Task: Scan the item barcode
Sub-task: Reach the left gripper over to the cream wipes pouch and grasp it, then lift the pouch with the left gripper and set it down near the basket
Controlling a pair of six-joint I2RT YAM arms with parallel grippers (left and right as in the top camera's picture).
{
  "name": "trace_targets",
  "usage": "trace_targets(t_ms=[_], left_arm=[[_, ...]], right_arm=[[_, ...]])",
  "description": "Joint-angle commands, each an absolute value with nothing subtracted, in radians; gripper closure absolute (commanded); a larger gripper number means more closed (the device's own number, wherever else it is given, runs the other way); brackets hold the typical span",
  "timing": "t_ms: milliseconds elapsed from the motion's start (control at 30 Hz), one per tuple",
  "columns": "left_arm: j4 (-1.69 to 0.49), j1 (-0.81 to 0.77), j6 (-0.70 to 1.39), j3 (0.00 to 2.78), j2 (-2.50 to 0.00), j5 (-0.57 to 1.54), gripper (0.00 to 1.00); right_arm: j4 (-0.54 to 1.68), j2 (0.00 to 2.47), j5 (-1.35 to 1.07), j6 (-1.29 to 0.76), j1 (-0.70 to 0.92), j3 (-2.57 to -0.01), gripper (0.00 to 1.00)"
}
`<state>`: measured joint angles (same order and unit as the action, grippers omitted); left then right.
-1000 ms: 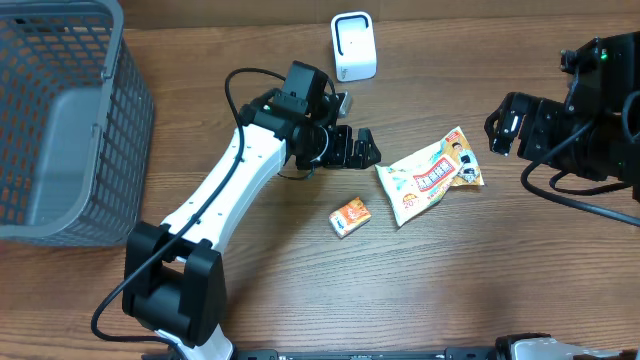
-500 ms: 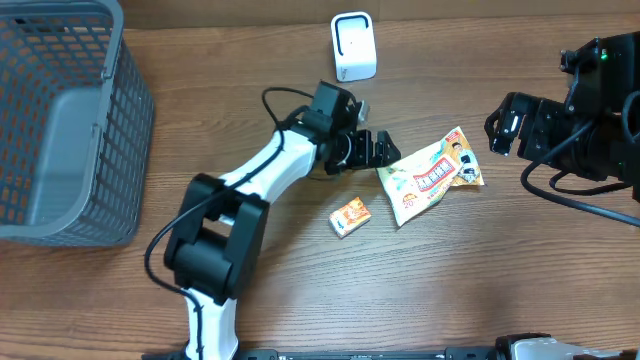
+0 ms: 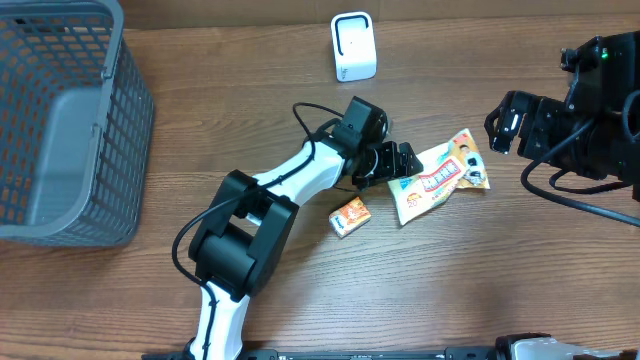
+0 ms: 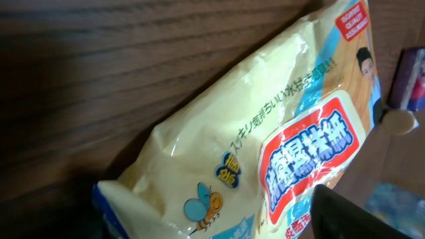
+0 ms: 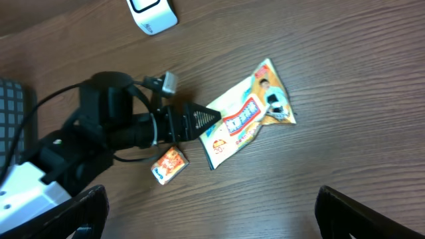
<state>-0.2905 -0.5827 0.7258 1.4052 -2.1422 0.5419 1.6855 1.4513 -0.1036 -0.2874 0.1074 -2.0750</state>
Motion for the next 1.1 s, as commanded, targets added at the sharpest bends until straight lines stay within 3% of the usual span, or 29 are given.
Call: trace_targets(t_ms=[0, 133, 200, 500, 667, 800, 1067], left_arm=[[-0.286, -0.601, 0.748, 1.392, -2.214, 0.473, 0.33], [-0.287, -0.595, 0.747, 1.392, -2.214, 0.418, 0.66], [-0.289, -0.584, 0.731, 1.392, -2.214, 0.411, 0.94], [-0.508, -0.461, 0.604, 1.501, -2.169, 0.406, 0.96], [-0.685, -0.412, 0.523, 1.613, -2.041, 0.296, 0.96], [-0.828, -0.406, 0.469, 1.686, -1.902, 0.040, 0.96], [-1.008, -0.411, 0.416, 1.717, -1.702, -0.687, 0.96]], right_arm=[[1.666, 1.449, -0.098, -0.284, 0.112, -2.088, 0.00], [1.644, 1.450, -0.089, -0.284, 0.112, -2.088, 0.00], [1.643, 1.454, -0.056, -0.284, 0.112, -2.088, 0.00], [1.655, 1.542, 0.007, -0.288, 0.111, -2.051, 0.00], [1.630, 1.611, -0.001, -0.288, 0.111, -2.015, 0.00], [1.618, 1.680, -0.004, -0.304, 0.111, -2.014, 0.00], [1.605, 1.769, 0.004, -0.315, 0.111, -2.014, 0.00]])
